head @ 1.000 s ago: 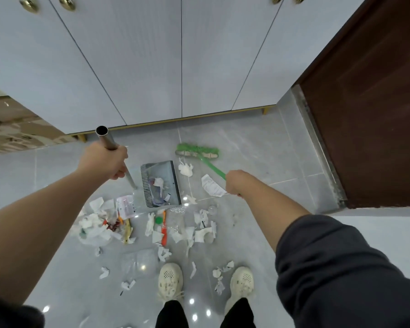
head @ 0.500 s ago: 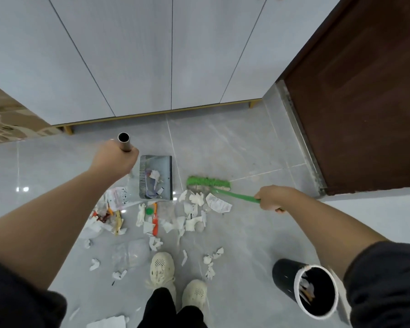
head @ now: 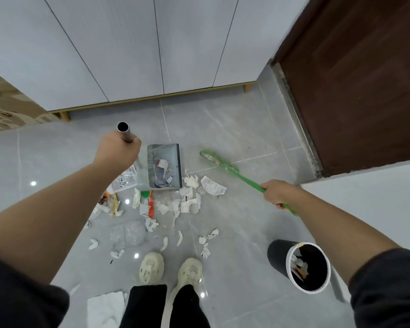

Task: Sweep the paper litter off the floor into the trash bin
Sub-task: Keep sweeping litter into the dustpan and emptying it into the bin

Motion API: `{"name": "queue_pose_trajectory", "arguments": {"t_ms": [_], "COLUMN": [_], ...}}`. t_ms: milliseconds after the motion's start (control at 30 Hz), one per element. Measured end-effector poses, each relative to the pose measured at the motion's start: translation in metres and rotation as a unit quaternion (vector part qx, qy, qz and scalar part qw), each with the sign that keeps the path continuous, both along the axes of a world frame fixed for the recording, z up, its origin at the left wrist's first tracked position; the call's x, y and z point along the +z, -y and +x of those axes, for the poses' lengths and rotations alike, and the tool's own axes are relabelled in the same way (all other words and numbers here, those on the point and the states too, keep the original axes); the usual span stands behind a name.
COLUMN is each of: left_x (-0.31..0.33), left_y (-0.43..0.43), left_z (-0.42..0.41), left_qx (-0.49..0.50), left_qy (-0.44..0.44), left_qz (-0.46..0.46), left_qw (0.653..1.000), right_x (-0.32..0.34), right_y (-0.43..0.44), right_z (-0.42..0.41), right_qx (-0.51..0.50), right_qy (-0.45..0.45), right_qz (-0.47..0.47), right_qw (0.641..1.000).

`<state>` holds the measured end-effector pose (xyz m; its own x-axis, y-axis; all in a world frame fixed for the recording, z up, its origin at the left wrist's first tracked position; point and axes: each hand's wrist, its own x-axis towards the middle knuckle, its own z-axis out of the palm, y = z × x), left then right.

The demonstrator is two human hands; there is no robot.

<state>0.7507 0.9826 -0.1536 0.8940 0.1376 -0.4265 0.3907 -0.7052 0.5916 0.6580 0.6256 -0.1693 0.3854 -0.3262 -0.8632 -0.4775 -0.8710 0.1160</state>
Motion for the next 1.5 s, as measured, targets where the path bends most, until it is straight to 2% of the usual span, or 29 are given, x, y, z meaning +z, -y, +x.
{"name": "queue_pose_trajectory", "arguments": {"t_ms": [100,267,400,533,700,867,967,1100,1333,1433,1500], "left_x": [0.005,0.003,-0.002,-0.019,-0.028,-0.034,-0.035,-0.036,-0.048,-0.048,-0.038], "left_y": [0.010,0.020,0.023,0.020,0.042,0.052,0.051,0.040,-0.002,-0.010,-0.005], "left_z": [0.005,0.021,0.032,0.042,0.044,0.059,0.064,0.070,0.075,0.072,0.066], "left_qx": [-0.026,-0.084,-0.124,-0.187,-0.241,-0.230,-0.222,-0.194,-0.144,-0.146,-0.147], "left_qy": [0.006,0.019,0.015,-0.012,-0.057,-0.053,-0.050,-0.065,-0.088,-0.092,-0.092], "left_qz": [0.023,0.078,0.109,0.101,0.088,0.082,0.070,0.047,-0.015,-0.022,-0.030], "left_qw": [0.999,0.993,0.986,0.977,0.965,0.968,0.971,0.978,0.986,0.985,0.984], "right_x": [-0.004,-0.006,-0.004,-0.006,-0.029,-0.037,-0.039,-0.039,-0.027,-0.013,-0.004], "right_y": [0.003,-0.004,-0.020,-0.038,-0.075,-0.124,-0.155,-0.178,-0.204,-0.197,-0.190], "right_z": [-0.010,-0.014,-0.009,-0.002,0.001,0.017,0.037,0.056,0.076,0.076,0.075], "right_qx": [-0.036,-0.056,-0.080,-0.020,0.032,-0.107,-0.147,-0.249,-0.315,-0.422,-0.451], "right_qy": [0.003,-0.042,-0.062,-0.097,-0.141,-0.084,-0.054,-0.058,-0.051,-0.078,-0.096], "right_qz": [-0.013,-0.039,-0.002,-0.018,0.043,0.115,0.157,0.217,0.291,0.294,0.303], "right_qw": [0.999,0.997,0.995,0.995,0.989,0.984,0.975,0.942,0.902,0.854,0.834]}}
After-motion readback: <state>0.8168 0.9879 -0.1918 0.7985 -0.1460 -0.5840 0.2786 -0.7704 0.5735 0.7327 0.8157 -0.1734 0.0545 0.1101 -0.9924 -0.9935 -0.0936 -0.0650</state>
